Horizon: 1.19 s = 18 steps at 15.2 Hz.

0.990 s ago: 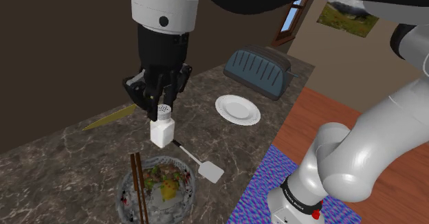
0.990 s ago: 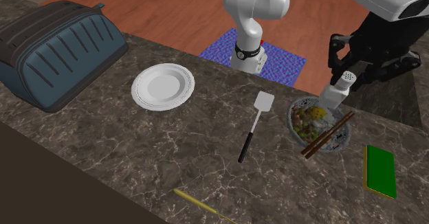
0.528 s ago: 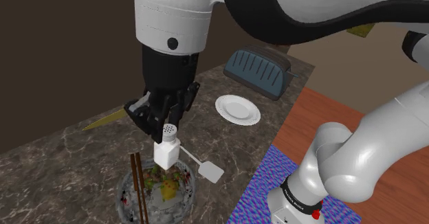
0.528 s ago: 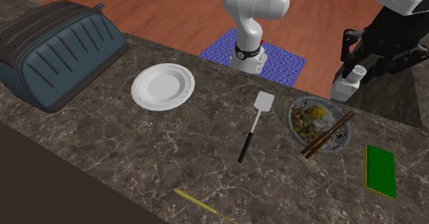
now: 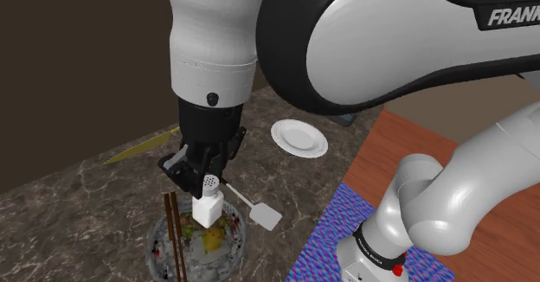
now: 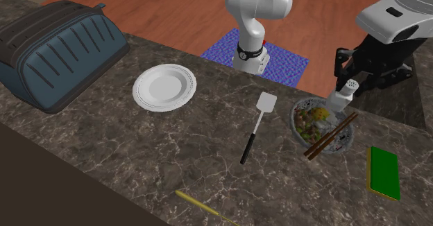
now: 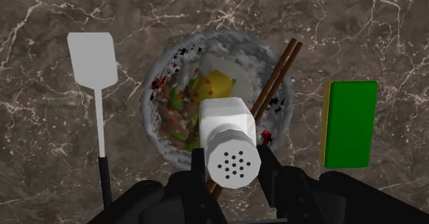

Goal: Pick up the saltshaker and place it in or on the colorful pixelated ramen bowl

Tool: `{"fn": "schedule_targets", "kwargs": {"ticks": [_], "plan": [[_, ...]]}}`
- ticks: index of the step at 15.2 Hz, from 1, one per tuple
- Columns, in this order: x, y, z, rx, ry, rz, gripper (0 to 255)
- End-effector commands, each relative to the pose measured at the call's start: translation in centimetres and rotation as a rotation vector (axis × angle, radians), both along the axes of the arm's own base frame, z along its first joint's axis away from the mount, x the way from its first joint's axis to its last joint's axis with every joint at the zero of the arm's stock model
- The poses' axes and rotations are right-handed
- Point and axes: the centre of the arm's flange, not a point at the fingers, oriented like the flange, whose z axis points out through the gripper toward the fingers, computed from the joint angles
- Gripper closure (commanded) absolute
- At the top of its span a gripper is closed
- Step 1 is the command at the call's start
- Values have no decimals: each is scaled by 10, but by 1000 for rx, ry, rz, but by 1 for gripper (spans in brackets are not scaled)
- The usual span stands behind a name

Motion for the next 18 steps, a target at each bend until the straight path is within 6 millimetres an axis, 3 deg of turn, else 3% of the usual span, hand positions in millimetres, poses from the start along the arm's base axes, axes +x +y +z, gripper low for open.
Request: {"fn": "schedule_targets", "kwargs": {"ticks": [1,9,17,18], "plan": [[0,0,-11,0,0,0,255],[0,0,-55,0,0,0,255],[0,0,-55,0,0,0,255],[0,0,-55,0,0,0,0]]}}
